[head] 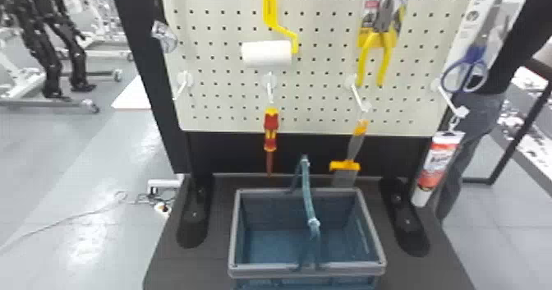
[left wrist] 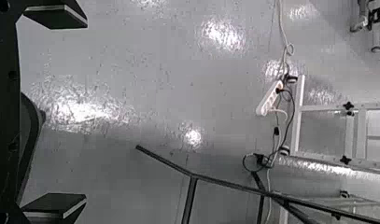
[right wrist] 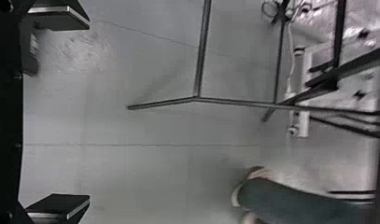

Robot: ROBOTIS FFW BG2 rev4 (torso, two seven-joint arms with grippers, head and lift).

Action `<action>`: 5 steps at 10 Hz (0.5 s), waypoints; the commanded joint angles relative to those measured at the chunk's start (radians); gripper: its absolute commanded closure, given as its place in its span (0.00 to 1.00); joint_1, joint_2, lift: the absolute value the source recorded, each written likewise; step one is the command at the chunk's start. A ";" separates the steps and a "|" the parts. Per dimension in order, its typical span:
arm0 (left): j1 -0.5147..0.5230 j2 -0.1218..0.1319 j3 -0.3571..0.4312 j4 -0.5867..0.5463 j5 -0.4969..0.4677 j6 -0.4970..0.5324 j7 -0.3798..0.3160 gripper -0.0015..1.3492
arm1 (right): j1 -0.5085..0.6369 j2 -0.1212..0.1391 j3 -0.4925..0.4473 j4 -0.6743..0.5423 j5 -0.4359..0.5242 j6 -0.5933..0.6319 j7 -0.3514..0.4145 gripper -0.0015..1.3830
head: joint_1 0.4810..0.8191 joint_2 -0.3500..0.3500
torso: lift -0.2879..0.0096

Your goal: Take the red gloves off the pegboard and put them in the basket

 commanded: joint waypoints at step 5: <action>-0.012 0.000 -0.005 0.000 -0.023 0.038 -0.058 0.00 | 0.000 0.000 0.000 0.003 0.029 -0.045 -0.006 0.00 | 0.20 0.50 | 0.63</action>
